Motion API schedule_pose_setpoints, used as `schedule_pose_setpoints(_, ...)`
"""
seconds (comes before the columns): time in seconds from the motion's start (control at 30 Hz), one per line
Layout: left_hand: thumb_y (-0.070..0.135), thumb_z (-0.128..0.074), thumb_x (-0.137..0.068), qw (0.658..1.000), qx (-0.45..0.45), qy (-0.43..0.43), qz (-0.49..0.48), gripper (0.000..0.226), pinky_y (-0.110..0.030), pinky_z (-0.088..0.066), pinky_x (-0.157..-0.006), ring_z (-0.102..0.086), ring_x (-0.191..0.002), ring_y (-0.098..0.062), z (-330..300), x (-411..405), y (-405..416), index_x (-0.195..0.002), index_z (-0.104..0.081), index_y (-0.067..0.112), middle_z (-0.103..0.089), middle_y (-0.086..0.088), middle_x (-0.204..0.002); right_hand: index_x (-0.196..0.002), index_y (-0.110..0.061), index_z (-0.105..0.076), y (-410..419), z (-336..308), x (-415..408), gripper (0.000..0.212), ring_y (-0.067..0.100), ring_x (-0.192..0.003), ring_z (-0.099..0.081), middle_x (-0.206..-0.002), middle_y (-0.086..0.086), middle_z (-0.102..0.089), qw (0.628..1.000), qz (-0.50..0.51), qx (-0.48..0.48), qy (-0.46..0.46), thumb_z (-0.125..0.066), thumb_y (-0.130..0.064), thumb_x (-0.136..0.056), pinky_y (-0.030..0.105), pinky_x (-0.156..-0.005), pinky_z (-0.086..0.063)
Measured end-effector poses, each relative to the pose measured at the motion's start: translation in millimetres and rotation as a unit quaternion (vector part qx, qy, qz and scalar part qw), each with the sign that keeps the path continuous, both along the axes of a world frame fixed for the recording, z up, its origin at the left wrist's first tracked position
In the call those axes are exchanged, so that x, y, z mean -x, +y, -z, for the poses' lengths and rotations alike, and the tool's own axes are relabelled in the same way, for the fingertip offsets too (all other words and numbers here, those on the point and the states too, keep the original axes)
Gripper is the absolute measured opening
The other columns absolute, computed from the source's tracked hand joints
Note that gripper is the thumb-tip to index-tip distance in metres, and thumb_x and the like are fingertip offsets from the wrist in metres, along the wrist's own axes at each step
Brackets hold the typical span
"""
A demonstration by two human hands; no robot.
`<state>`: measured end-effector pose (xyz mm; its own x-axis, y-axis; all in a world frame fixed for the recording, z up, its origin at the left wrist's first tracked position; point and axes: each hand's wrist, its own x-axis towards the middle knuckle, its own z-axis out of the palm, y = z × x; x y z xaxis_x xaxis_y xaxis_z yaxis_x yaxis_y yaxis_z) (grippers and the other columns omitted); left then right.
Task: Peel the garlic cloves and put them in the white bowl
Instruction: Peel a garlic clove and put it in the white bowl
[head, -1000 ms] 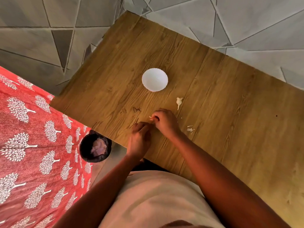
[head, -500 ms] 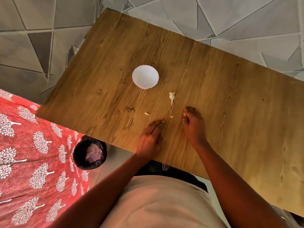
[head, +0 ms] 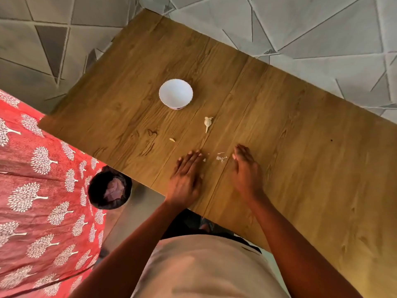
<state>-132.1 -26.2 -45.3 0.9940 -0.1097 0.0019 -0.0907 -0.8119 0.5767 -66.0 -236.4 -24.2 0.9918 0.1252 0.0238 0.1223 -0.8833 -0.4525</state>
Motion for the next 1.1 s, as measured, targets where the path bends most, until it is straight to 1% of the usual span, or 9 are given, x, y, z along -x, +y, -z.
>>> schedule_pose_setpoints(0.07, 0.038, -0.04, -0.105, 0.999, -0.028, -0.01, 0.01, 0.064, -0.043, -0.002, -0.129, -0.001, -0.158, -0.011, 2.0, 1.3, -4.9, -0.163, -0.018, 0.022, -0.015, 0.002, -0.171, -0.143, -0.001, -0.05, 0.8, 2.3, 2.0, 0.045, 0.034, -0.143, -0.042, -0.15, 0.02, -0.048, 0.999, 0.015, 0.014, 0.025, -0.058, -0.012, -0.1, 0.046, -0.11, -0.047)
schedule_pose_setpoints(0.27, 0.033, -0.042, -0.103, 0.999, 0.006, -0.04, -0.025, 0.062, -0.044, -0.016, -0.128, -0.014, -0.157, -0.013, 3.6, 1.5, -7.8, -0.161, -0.028, 0.015, -0.025, -0.002, -0.168, -0.153, -0.004, -0.037, 43.2, -0.5, 27.8, 0.059, 0.03, -0.151, -0.03, -0.158, 0.017, -0.039, 0.983, -0.175, 0.001, 0.055, -0.057, -0.009, -0.098, 0.042, -0.113, -0.043)
schedule_pose_setpoints(0.4, 0.028, -0.037, -0.106, 0.997, 0.021, -0.045, -0.066, 0.055, -0.047, -0.022, -0.126, -0.019, -0.156, -0.016, 3.4, 4.8, -10.7, -0.159, -0.032, 0.012, -0.03, -0.004, -0.167, -0.149, -0.002, -0.043, 34.3, -0.3, 20.3, 0.051, 0.03, -0.146, -0.04, -0.154, 0.019, -0.044, 0.997, -0.058, -0.032, 0.034, -0.054, -0.013, -0.101, 0.03, -0.113, -0.036)
schedule_pose_setpoints(0.5, 0.029, -0.034, -0.109, 0.994, 0.038, -0.038, -0.094, 0.051, -0.048, -0.028, -0.124, -0.024, -0.155, -0.02, 5.4, 6.6, -9.0, -0.157, -0.035, 0.014, -0.033, -0.003, -0.165, -0.146, 0.001, -0.044, 29.5, 4.4, 9.8, 0.048, 0.033, -0.146, -0.038, -0.153, 0.021, -0.043, 0.999, 0.003, -0.029, 0.029, -0.05, -0.019, -0.104, 0.043, -0.118, -0.038)
schedule_pose_setpoints(0.6, 0.025, -0.036, -0.108, 0.992, 0.078, -0.045, -0.094, 0.048, -0.049, -0.034, -0.121, -0.033, -0.151, -0.024, 5.6, 4.8, -3.7, -0.154, -0.042, 0.01, -0.041, -0.007, -0.16, -0.15, -0.002, -0.041, 55.2, 5.8, 12.0, 0.051, 0.03, -0.15, -0.031, -0.156, 0.019, -0.04, 0.997, -0.065, -0.02, 0.038, -0.053, -0.016, -0.103, 0.045, -0.118, -0.038)
schedule_pose_setpoints(0.7, 0.035, -0.031, -0.109, 0.997, 0.046, -0.056, -0.037, 0.054, -0.05, -0.035, -0.119, -0.035, -0.15, -0.026, 7.8, 3.7, 12.1, -0.151, -0.045, 0.004, -0.044, -0.014, -0.158, -0.146, -0.006, -0.05, 77.9, 9.4, 23.4, 0.048, 0.033, -0.15, -0.029, -0.155, 0.018, -0.044, 0.99, -0.137, 0.009, 0.023, -0.057, -0.015, -0.1, 0.047, -0.117, -0.038)
schedule_pose_setpoints(0.83, 0.033, -0.029, -0.109, 0.998, 0.015, -0.048, 0.032, 0.054, -0.048, -0.028, -0.124, -0.024, -0.155, -0.024, 16.1, 4.3, 29.4, -0.155, -0.039, 0.006, -0.033, -0.011, -0.164, -0.135, -0.006, -0.062, 64.7, 11.1, 31.8, 0.051, 0.034, -0.142, -0.044, -0.149, 0.016, -0.052, 0.978, -0.179, 0.098, -0.039, -0.07, -0.01, -0.085, 0.043, -0.105, -0.048)
schedule_pose_setpoints(0.97, 0.032, -0.032, -0.109, 0.997, 0.048, -0.042, 0.051, 0.053, -0.044, -0.023, -0.126, -0.021, -0.156, -0.022, 16.3, 4.5, 35.2, -0.156, -0.038, 0.007, -0.031, -0.009, -0.166, -0.123, -0.004, -0.07, 49.7, 10.3, 45.1, 0.045, 0.032, -0.128, -0.059, -0.135, 0.015, -0.064, 0.958, -0.206, 0.164, -0.114, -0.044, -0.013, -0.088, 0.038, -0.089, -0.058)
schedule_pose_setpoints(1.1, 0.029, -0.037, -0.108, 0.995, 0.087, -0.033, 0.042, 0.05, -0.041, -0.023, -0.127, -0.022, -0.155, -0.019, 12.8, 3.6, 36.1, -0.153, -0.042, 0.008, -0.033, -0.006, -0.165, -0.101, -0.001, -0.078, 60.6, 1.7, 48.1, 0.035, 0.031, -0.1, -0.067, -0.111, 0.015, -0.071, 0.954, -0.192, 0.201, -0.11, -0.081, -0.005, -0.067, 0.032, -0.061, -0.06)
